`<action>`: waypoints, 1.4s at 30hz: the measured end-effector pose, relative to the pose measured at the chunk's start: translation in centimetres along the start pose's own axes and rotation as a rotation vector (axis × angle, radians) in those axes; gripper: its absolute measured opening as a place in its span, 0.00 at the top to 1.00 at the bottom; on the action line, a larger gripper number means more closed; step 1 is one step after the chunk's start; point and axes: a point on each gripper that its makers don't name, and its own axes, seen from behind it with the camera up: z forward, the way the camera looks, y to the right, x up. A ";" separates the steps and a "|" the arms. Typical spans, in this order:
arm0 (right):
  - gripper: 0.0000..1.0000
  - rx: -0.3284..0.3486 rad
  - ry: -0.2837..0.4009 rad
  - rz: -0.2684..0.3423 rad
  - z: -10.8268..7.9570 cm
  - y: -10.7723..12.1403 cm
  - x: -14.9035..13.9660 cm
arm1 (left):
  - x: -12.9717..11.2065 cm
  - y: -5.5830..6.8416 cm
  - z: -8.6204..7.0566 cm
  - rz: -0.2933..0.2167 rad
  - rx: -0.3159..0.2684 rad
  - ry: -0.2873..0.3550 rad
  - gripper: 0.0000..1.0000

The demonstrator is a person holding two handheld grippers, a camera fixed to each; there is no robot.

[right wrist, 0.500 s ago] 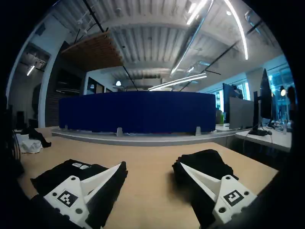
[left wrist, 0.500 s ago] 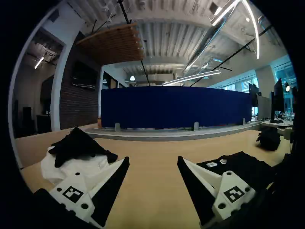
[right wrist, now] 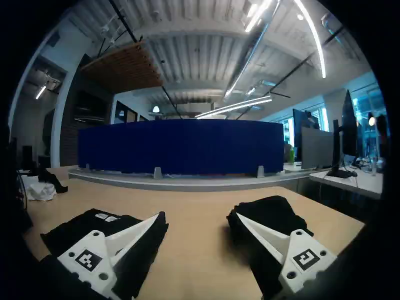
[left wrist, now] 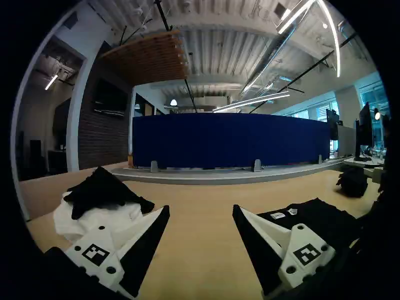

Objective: Fold towel

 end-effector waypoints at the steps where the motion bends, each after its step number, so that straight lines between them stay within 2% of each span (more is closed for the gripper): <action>1: 0.00 0.000 0.000 0.000 0.0 0.0 0.0 | 0.0 0.1 0.0 0.000 -0.002 0.000 0.07; 11: 0.00 0.001 0.000 0.000 -0.1 -0.2 0.1 | -0.1 0.1 0.0 0.002 -0.004 -0.002 0.06; 17: 0.00 -0.011 -0.016 -0.001 -0.4 0.1 0.3 | -0.6 -0.1 0.1 0.014 0.001 -0.025 0.07; 20: 0.00 -0.014 -0.015 0.003 -0.8 0.1 1.9 | 0.5 0.0 0.1 0.039 0.000 -0.040 0.06; 26: 0.00 -0.017 0.012 0.002 -1.2 0.3 7.8 | 6.8 0.4 -0.2 0.036 -0.008 -0.002 0.06; 35: 0.00 -0.009 0.027 -0.018 -1.1 0.0 17.3 | 17.7 0.7 0.0 0.010 -0.009 0.034 0.06; 42: 0.00 -0.019 0.032 0.007 -1.1 0.3 21.6 | 22.2 1.3 0.3 -0.003 -0.015 0.023 0.06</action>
